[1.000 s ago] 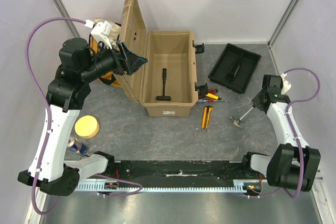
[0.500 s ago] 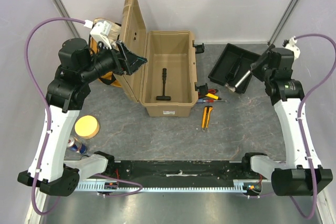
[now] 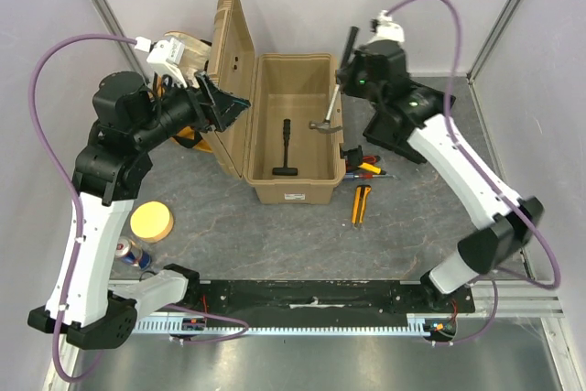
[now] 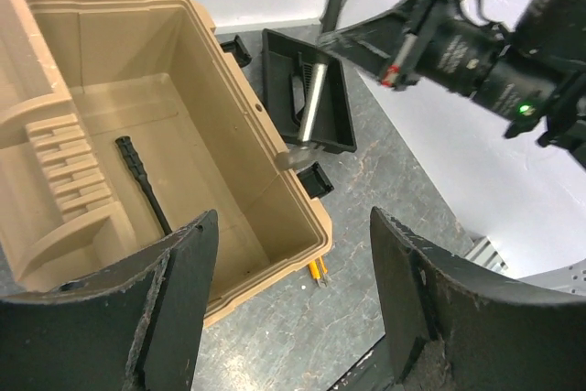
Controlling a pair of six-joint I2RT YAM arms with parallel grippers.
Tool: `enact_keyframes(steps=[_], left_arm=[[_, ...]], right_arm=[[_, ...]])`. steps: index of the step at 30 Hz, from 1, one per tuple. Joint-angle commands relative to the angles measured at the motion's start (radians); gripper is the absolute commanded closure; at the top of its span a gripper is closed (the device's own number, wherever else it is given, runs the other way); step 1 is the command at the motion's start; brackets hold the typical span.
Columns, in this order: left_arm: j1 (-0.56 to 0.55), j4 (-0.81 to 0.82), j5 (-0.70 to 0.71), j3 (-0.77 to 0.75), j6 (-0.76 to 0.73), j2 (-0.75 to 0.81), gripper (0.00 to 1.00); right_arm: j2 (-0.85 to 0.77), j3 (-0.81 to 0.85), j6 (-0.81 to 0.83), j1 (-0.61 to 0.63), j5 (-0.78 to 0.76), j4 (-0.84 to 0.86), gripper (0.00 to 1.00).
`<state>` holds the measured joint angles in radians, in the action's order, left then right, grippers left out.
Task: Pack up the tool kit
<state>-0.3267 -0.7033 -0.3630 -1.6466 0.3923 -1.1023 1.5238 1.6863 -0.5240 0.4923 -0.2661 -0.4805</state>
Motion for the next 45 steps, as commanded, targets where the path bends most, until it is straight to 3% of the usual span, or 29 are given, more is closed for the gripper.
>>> enact_keyframes(steps=[1,12,26,31,36,45], left_arm=[[0.0,0.005,0.062,-0.033,0.014,0.024,0.27],[0.0,-0.027,0.125,-0.094,-0.029,0.036,0.26],[0.002,0.016,0.263,-0.096,-0.041,0.024,0.25],[0.0,0.016,0.315,-0.096,-0.038,0.019,0.25],[0.0,0.004,0.358,-0.096,-0.012,0.013,0.25],[0.002,-0.021,0.449,-0.117,0.008,0.009,0.25]], right_arm=[[0.134,0.131,0.128,0.09,-0.093,0.102,1.0],[0.562,0.302,0.269,0.123,-0.179,0.167,1.0],[0.837,0.38,0.357,0.117,-0.24,0.29,1.0],[0.874,0.407,0.323,0.109,-0.229,0.27,0.72],[0.859,0.409,0.295,0.107,-0.225,0.27,0.54],[0.682,0.394,0.269,0.104,-0.176,0.249,0.38]])
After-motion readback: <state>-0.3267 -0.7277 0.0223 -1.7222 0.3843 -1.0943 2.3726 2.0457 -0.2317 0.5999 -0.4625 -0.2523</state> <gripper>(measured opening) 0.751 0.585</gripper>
